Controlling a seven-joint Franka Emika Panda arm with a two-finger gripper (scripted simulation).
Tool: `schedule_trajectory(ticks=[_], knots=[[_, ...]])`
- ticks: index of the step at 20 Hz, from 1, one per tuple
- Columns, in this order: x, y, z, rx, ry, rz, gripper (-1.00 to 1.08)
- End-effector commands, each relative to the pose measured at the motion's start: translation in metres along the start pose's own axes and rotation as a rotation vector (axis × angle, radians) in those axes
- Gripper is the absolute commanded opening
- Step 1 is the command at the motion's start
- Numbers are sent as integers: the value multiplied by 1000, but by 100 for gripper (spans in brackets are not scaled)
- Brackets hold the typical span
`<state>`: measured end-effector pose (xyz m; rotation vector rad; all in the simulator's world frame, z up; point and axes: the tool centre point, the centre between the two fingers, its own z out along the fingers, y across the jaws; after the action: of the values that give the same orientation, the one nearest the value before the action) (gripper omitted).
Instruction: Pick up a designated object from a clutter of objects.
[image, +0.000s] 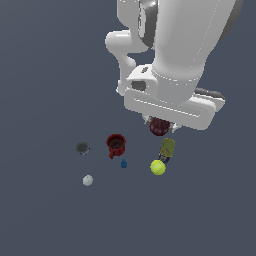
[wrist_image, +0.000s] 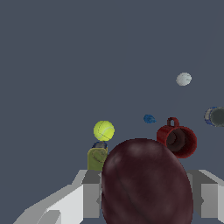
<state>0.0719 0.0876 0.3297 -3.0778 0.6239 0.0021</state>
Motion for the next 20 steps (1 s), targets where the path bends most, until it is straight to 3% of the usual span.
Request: schedule_trajectory(ticks=[1, 10, 20], knots=[[12, 2, -14, 0, 0, 0, -100], [43, 5, -48, -1, 1, 0, -100], [56, 5, -61, -1, 1, 0, -100]])
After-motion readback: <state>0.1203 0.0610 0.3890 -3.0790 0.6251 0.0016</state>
